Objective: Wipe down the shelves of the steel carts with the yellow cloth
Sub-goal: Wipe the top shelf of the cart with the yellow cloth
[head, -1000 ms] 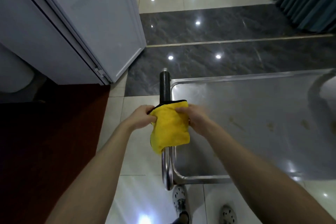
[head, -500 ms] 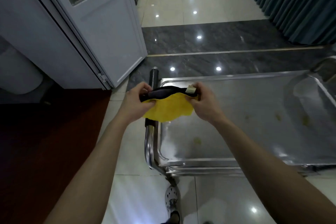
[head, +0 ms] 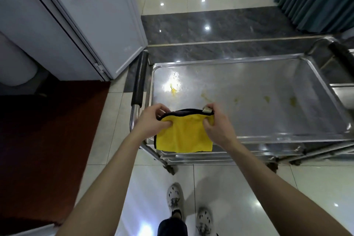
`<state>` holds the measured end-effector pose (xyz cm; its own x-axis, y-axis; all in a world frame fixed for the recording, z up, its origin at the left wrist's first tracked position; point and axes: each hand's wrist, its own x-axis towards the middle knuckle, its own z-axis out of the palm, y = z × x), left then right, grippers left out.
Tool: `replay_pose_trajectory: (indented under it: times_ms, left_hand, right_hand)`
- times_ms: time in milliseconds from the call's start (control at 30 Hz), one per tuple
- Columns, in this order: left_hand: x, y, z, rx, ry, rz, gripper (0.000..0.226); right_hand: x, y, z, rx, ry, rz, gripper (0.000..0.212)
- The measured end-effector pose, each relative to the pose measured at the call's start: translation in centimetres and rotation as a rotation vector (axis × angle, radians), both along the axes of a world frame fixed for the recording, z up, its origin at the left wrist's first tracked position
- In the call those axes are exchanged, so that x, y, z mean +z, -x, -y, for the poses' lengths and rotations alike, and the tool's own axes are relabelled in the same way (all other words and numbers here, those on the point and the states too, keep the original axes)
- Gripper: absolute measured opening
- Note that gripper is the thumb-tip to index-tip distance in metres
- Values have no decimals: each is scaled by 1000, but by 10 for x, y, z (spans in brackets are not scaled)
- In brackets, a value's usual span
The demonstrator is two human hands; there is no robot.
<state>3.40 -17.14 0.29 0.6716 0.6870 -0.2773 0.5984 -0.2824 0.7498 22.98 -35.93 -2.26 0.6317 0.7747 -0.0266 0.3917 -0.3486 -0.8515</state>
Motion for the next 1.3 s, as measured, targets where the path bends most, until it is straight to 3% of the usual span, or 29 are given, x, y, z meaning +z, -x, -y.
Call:
replay_pose_trajectory:
  times_ms: [100,167,233,333,467,567,700,833,933,1100,1300]
  left_hand:
    - [-16,-11,-11,13,-84,-77,47]
    - [-26,-14,-17,-44,-206,-193,60]
    - [-33,-12,-24,-95,-329,-229,59]
    - [-36,-6,-37,-124,-616,-170,47]
    - [-32,-4,-66,-41,-862,-194,56]
    - [-39,-2,-87,35,-746,-303,69]
    - [-55,-1,-88,111,-525,-221,76]
    - [-58,-2,-87,131,-570,-213,80]
    - [-57,-4,-88,118,-581,-228,82]
    - [-57,-6,-86,95,-605,-270,86]
    - [-56,-4,-89,90,-608,-271,85]
  right_hand:
    - [-15,-5,-23,-44,81,47,49]
    - [-35,-2,-33,51,314,69,68]
    - [-57,11,-33,125,456,105,78]
    - [-87,40,-31,217,496,305,75]
    - [-104,58,-60,212,492,480,77]
    - [-121,57,-82,179,546,537,84]
    - [-150,92,-92,193,617,601,82]
    - [-155,125,-145,353,533,626,76]
    - [-152,122,-157,344,549,623,76]
    - [-151,100,-107,275,514,626,75]
    - [-138,32,-54,178,671,516,83]
